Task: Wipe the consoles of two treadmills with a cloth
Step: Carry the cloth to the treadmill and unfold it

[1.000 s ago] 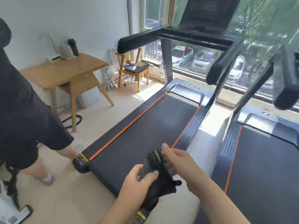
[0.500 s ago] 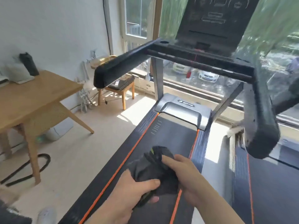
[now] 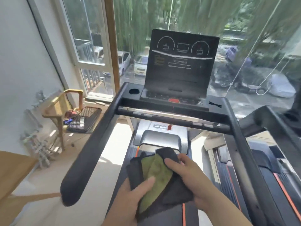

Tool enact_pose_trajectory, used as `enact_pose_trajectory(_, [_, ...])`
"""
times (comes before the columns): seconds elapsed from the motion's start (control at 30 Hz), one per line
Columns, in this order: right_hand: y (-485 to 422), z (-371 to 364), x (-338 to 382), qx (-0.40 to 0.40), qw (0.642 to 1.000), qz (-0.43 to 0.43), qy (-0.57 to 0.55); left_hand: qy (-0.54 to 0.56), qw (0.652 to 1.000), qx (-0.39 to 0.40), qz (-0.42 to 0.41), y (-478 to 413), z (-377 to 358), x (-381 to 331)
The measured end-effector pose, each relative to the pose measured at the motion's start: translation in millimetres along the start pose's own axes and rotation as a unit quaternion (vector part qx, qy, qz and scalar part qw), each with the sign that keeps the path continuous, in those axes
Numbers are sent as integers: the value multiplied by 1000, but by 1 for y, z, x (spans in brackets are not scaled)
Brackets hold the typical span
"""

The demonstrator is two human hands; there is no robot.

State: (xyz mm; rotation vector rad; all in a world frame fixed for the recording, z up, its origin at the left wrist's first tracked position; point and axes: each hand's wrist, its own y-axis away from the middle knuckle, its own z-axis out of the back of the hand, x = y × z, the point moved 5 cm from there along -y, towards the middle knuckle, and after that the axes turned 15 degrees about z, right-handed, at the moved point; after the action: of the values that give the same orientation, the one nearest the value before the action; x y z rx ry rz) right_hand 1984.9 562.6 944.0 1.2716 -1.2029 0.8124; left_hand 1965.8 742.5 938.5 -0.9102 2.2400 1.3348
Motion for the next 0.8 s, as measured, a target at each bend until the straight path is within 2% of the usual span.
enact_pose_trajectory(0.07, [-25,3,28,-14,998,-7,-59,12,1000,27,-10,-12,-30,-37])
enact_pose_trajectory(0.13, [-54,4,48,12,996,-28,-78,30,998,44,-16,-34,-58,-66])
enact_pose_trajectory(0.27, [-131,27,70,35,998,-2,49,38,998,43,9,-101,-105,-104])
enact_pose_trajectory(0.4, [-229,60,107,39,976,76,201,65,997,27,20,-179,-139,-144])
enact_pose_trajectory(0.5, [-304,72,137,78,959,110,251,81,996,25,33,-238,-160,-178])
enact_pose_trajectory(0.57, [-352,76,154,86,962,100,238,86,996,12,27,-272,-167,-207])
enact_pose_trajectory(0.63, [-392,79,171,77,964,88,239,103,994,-19,31,-304,-169,-235])
enact_pose_trajectory(0.8, [-490,86,207,-23,944,170,281,140,989,-55,10,-375,-170,-315])
